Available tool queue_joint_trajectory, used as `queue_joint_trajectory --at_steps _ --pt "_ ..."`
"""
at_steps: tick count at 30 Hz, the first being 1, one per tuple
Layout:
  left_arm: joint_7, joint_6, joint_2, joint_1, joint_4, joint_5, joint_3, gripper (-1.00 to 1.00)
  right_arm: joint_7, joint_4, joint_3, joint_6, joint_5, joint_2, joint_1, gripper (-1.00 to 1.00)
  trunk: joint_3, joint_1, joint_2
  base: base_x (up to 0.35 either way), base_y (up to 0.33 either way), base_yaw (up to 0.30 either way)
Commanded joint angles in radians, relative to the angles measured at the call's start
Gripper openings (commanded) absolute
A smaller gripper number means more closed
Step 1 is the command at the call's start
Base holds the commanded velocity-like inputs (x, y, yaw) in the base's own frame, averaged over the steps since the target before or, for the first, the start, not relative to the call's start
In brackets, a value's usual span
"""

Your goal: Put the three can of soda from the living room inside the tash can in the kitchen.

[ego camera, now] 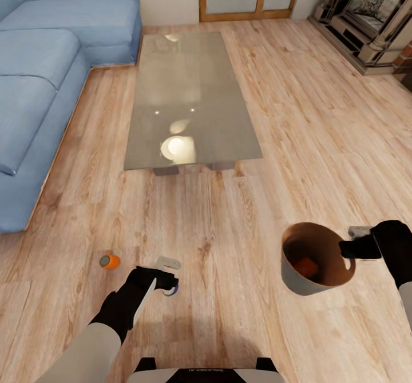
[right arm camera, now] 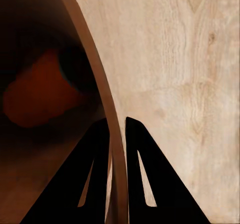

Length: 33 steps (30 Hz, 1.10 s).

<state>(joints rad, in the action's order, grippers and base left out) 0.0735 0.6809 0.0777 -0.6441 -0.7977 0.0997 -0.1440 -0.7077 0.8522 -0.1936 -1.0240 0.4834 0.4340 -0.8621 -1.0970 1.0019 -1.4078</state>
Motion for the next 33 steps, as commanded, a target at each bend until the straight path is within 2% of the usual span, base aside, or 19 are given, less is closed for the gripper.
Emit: queue_joint_trajectory --at_steps 1,6,9,14,19,26,33 --pt "0.0 0.0 0.001 0.0 0.0 0.0 0.0 1.0 -0.034 -0.002 0.002 -0.023 -0.045 0.016 -0.017 -1.0 -0.004 0.004 -0.007 0.0 0.0 0.0" --pt "-0.01 -0.001 0.001 0.0 0.0 0.001 0.0 1.0 -0.049 -0.003 0.012 -0.023 -0.045 0.041 -0.071 -1.0 -0.025 0.023 -0.042 0.0 0.0 0.0" --pt "-0.028 -0.003 0.001 0.0 0.0 0.001 0.0 1.0 -0.051 -0.006 0.034 -0.023 -0.046 0.068 -0.105 -1.0 -0.039 0.035 -0.063 0.0 0.0 0.0" --pt "-0.055 -0.007 0.001 0.0 -0.001 0.001 0.0 1.0 -0.063 -0.007 0.05 -0.023 -0.046 0.1 -0.137 -1.0 -0.062 0.054 -0.098 0.0 0.0 0.0" --pt "-0.073 -0.011 0.0 0.0 0.0 0.001 0.0 1.0 -0.07 -0.007 0.057 -0.023 -0.045 0.113 -0.156 -1.0 -0.086 0.073 -0.133 0.0 0.0 0.0" --pt "-0.077 -0.013 0.0 0.0 -0.001 0.0 0.0 1.0 -0.071 -0.007 0.09 -0.023 -0.044 0.116 -0.161 -1.0 -0.119 0.1 -0.182 0.0 0.0 0.0" --pt "-0.077 -0.014 0.0 0.001 -0.026 0.0 0.0 1.0 -0.071 -0.007 0.096 -0.023 -0.043 0.117 -0.167 -1.0 -0.151 0.127 -0.231 0.0 0.0 0.0"
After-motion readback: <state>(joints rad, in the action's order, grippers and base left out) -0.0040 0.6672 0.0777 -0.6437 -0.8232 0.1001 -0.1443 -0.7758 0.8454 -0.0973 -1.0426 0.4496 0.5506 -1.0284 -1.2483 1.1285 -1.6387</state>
